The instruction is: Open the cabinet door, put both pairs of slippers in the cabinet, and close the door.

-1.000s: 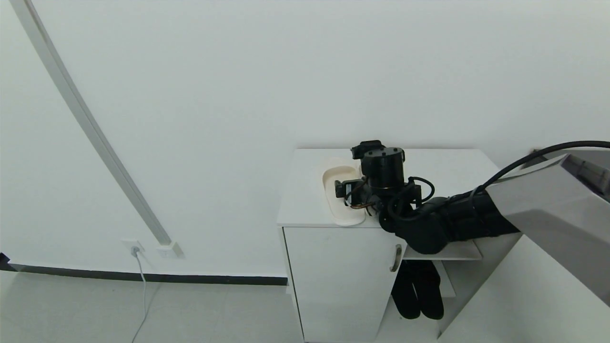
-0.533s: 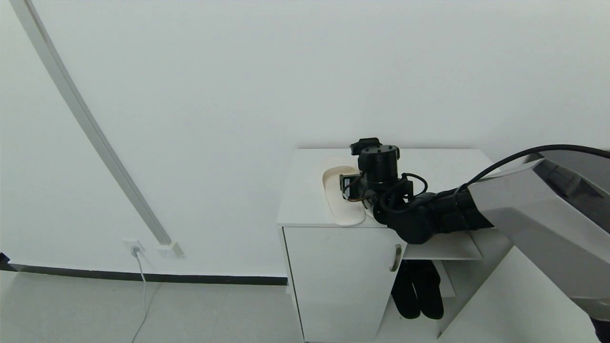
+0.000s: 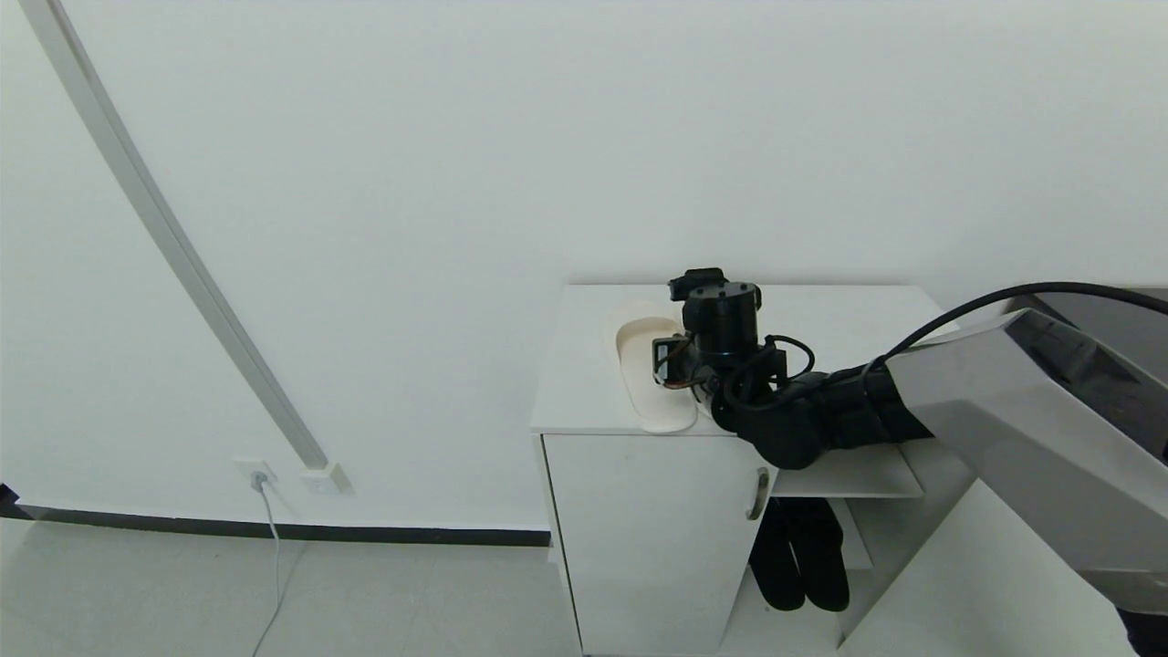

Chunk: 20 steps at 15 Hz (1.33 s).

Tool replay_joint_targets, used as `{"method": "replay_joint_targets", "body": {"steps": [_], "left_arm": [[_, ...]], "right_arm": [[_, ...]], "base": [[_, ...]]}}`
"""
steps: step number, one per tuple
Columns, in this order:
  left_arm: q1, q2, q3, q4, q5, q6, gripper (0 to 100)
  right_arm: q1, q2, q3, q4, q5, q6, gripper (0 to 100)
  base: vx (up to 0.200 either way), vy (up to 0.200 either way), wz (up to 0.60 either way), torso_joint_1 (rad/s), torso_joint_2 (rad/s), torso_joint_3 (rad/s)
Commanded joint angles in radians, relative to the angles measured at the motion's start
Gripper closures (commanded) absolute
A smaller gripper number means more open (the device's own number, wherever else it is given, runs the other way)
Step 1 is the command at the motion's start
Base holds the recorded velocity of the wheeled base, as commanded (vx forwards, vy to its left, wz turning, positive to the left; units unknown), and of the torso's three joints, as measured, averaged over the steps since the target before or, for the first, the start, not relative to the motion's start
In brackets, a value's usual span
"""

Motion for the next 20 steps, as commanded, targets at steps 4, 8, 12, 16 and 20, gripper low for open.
{"method": "replay_joint_targets", "body": {"steps": [4, 8, 12, 16, 20], "left_arm": [[0.000, 0.001, 0.000, 0.000, 0.000, 0.000, 100], [0.000, 0.001, 0.000, 0.000, -0.001, 0.003, 100], [0.000, 0.001, 0.000, 0.000, 0.000, 0.006, 100], [0.000, 0.001, 0.000, 0.000, 0.000, 0.003, 100], [0.000, 0.001, 0.000, 0.000, 0.000, 0.000, 100]], "right_arm": [[0.036, -0.211, 0.178, -0.006, -0.001, 0.002, 100], [0.096, -0.459, 0.548, -0.094, 0.085, -0.001, 100], [0.108, -0.695, 0.867, -0.137, 0.202, -0.003, 100], [0.122, -0.703, 0.897, -0.135, 0.203, -0.009, 100], [0.142, -0.685, 0.897, -0.138, 0.200, -0.010, 100]], "base": [[0.000, 0.000, 0.00, 0.000, 0.00, 0.000], [0.000, 0.000, 0.00, 0.000, 0.00, 0.000], [0.000, 0.000, 0.00, 0.000, 0.00, 0.000], [0.000, 0.000, 0.00, 0.000, 0.00, 0.000], [0.000, 0.000, 0.00, 0.000, 0.00, 0.000]]}}
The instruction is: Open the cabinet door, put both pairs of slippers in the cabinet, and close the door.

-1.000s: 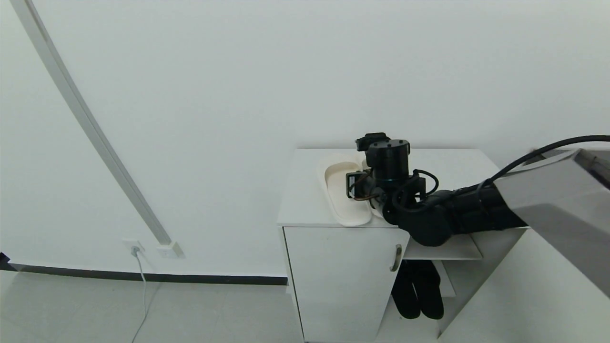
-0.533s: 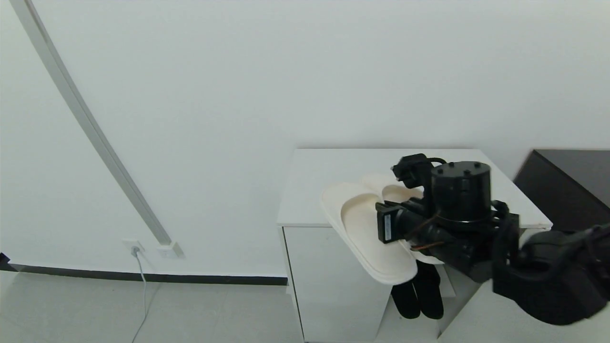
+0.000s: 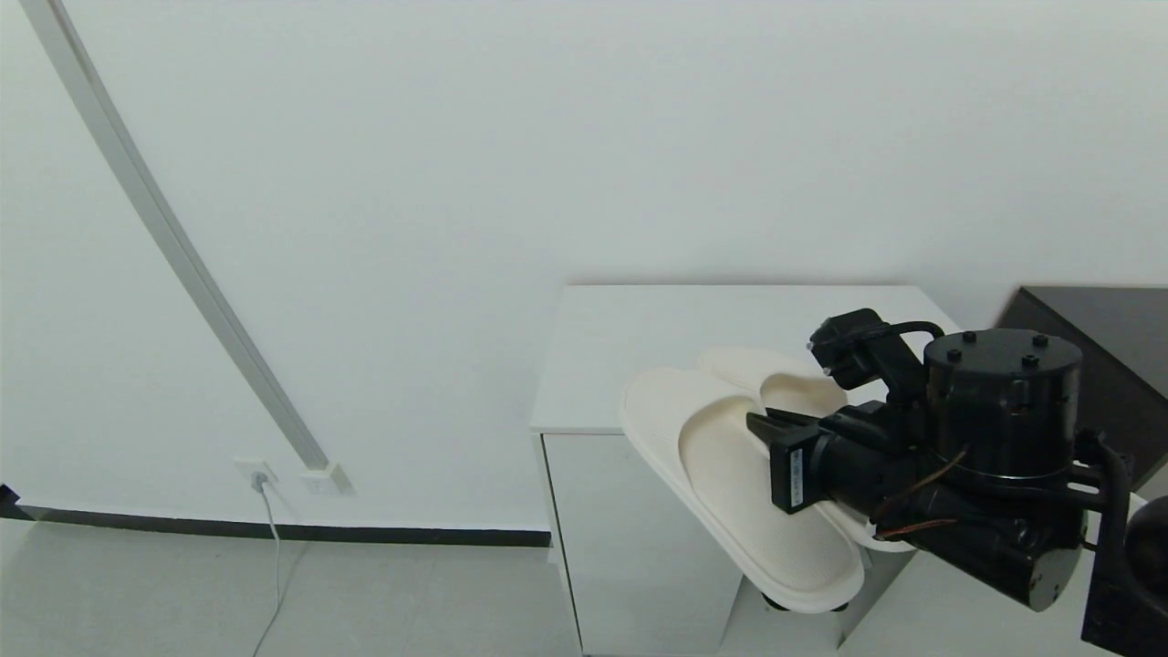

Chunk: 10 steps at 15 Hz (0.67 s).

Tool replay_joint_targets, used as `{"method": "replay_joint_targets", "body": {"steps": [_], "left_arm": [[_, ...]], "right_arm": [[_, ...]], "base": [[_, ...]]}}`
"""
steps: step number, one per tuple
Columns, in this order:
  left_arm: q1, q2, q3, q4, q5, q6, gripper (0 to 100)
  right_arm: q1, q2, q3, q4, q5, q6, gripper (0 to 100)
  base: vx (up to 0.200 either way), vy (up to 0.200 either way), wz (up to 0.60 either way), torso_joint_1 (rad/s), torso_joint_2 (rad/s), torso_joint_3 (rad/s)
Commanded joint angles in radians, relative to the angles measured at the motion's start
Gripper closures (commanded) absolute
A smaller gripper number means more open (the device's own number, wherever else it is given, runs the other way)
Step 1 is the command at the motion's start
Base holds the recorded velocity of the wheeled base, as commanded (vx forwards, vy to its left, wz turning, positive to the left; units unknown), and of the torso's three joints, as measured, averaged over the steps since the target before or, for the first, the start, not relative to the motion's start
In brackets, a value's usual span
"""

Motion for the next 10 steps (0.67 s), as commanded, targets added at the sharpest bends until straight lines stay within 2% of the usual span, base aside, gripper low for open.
{"method": "replay_joint_targets", "body": {"steps": [1, 2, 10], "left_arm": [[0.000, 0.001, 0.000, 0.000, 0.000, -0.001, 100], [0.000, 0.001, 0.000, 0.000, -0.001, -0.001, 100], [0.000, 0.001, 0.000, 0.000, -0.003, 0.001, 100]], "right_arm": [[0.009, 0.002, 0.002, -0.001, -0.001, 0.000, 100], [0.009, 0.000, 0.002, -0.001, -0.001, 0.000, 100], [0.033, 0.004, 0.013, -0.001, -0.001, 0.002, 100]], "base": [[0.000, 0.000, 0.00, 0.000, 0.00, 0.000], [0.000, 0.000, 0.00, 0.000, 0.00, 0.000], [-0.200, 0.000, 0.00, 0.001, 0.00, 0.005]]}}
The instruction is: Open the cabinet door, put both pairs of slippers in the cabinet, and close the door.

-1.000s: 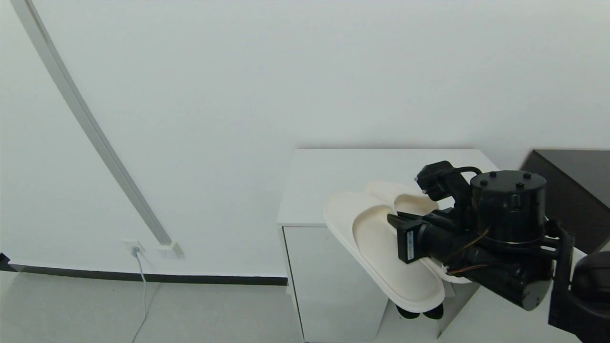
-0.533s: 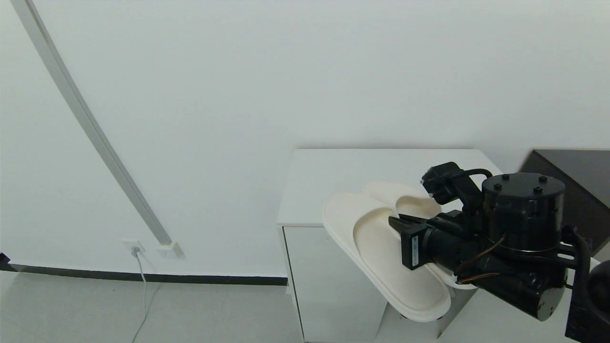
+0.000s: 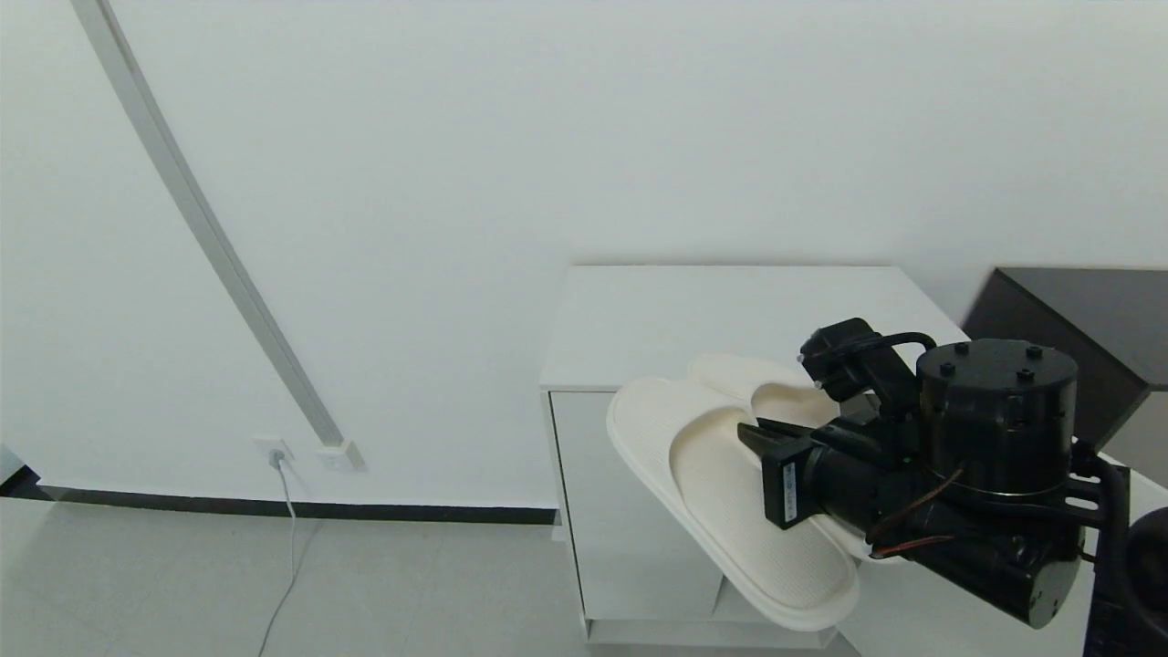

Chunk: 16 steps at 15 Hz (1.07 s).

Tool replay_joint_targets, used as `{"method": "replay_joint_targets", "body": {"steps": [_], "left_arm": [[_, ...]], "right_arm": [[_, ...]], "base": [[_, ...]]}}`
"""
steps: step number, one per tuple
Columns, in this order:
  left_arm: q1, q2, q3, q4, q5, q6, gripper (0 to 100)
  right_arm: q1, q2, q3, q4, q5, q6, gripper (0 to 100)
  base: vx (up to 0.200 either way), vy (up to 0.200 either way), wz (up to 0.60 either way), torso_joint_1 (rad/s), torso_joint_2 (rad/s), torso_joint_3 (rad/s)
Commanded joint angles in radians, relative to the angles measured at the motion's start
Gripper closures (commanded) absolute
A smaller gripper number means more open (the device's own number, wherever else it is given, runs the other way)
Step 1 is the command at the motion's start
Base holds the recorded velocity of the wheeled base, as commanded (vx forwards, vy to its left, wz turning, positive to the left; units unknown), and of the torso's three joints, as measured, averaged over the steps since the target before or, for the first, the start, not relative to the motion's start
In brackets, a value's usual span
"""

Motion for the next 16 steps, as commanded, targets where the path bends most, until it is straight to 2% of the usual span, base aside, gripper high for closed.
{"method": "replay_joint_targets", "body": {"steps": [1, 3, 16], "left_arm": [[0.000, 0.001, 0.000, 0.000, 0.000, 0.000, 100], [0.000, 0.001, 0.000, 0.000, 0.002, 0.000, 100], [0.000, 0.001, 0.000, 0.000, 0.000, 0.003, 100]], "right_arm": [[0.003, 0.003, 0.005, 0.000, 0.001, 0.000, 100], [0.003, 0.003, 0.005, -0.001, 0.001, 0.000, 100], [0.018, 0.009, 0.010, -0.003, -0.001, 0.000, 100]], "base": [[-0.200, 0.000, 0.00, 0.002, 0.00, -0.002], [-0.200, 0.000, 0.00, 0.002, 0.00, 0.002], [0.000, 0.000, 0.00, 0.000, 0.00, 0.000]]}}
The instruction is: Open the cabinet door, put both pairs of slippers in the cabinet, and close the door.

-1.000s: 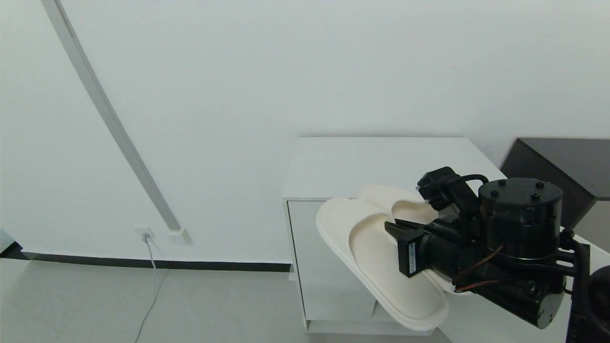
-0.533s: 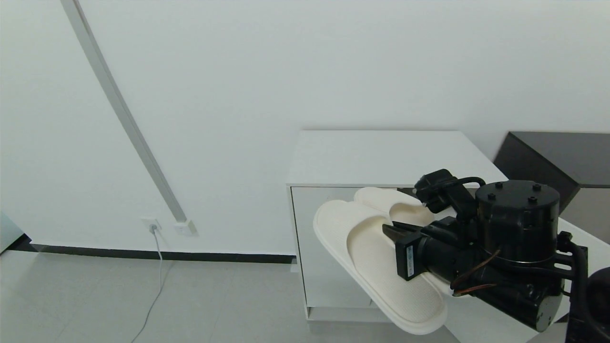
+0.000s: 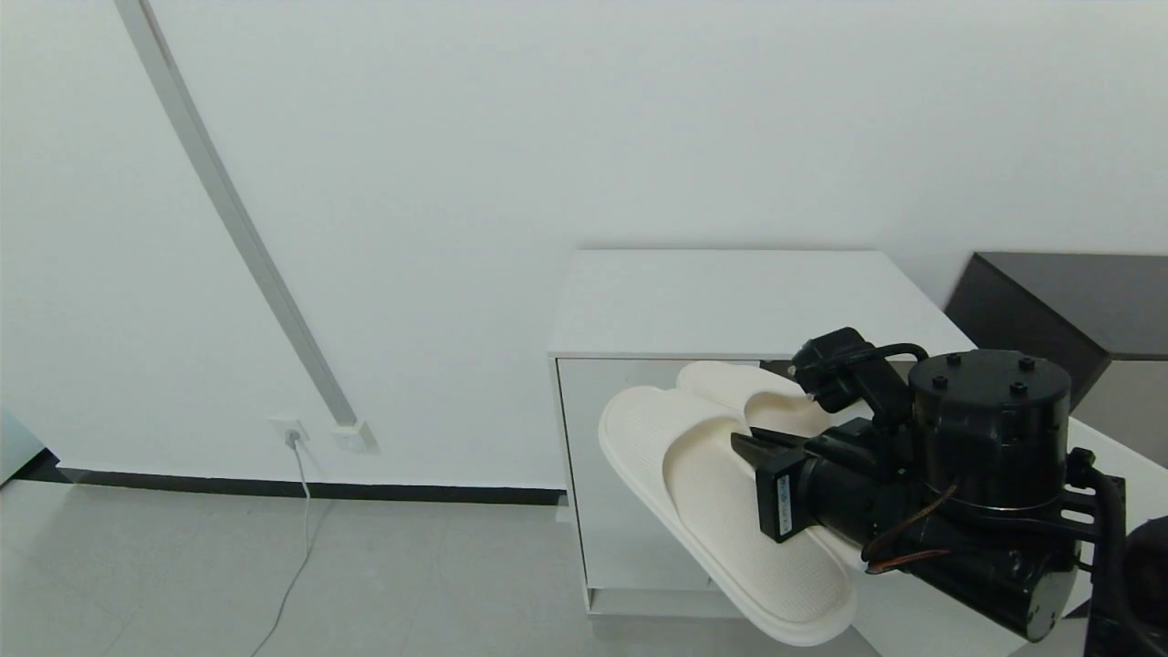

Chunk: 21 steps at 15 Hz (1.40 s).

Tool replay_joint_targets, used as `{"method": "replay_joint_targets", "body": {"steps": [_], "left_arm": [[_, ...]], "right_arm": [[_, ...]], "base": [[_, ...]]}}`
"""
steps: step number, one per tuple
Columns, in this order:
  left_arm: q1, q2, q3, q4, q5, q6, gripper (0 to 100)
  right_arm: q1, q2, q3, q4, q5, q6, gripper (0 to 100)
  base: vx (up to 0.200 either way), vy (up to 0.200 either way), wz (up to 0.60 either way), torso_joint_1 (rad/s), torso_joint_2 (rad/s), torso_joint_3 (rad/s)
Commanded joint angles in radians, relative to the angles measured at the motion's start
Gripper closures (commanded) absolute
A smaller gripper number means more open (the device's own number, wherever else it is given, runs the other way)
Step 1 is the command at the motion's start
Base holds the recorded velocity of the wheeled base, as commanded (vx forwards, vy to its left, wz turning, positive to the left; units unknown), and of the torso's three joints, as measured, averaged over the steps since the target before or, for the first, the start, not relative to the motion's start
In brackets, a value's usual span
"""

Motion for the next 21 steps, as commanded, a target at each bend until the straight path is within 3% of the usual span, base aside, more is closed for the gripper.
{"method": "replay_joint_targets", "body": {"steps": [1, 5, 21], "left_arm": [[0.000, 0.001, 0.000, 0.000, 0.001, 0.000, 100], [0.000, 0.001, 0.000, 0.000, 0.001, 0.000, 100], [0.000, 0.001, 0.000, 0.000, 0.001, -0.001, 100]], "right_arm": [[0.004, 0.005, -0.002, -0.001, 0.000, 0.000, 100], [0.005, 0.005, 0.000, -0.001, 0.000, 0.001, 100], [0.005, 0.011, 0.010, -0.001, 0.000, 0.001, 100]], "base": [[0.000, 0.000, 0.00, 0.000, 0.00, 0.000], [0.000, 0.000, 0.00, 0.000, 0.00, 0.000], [0.000, -0.200, 0.00, 0.004, 0.00, 0.004]]}}
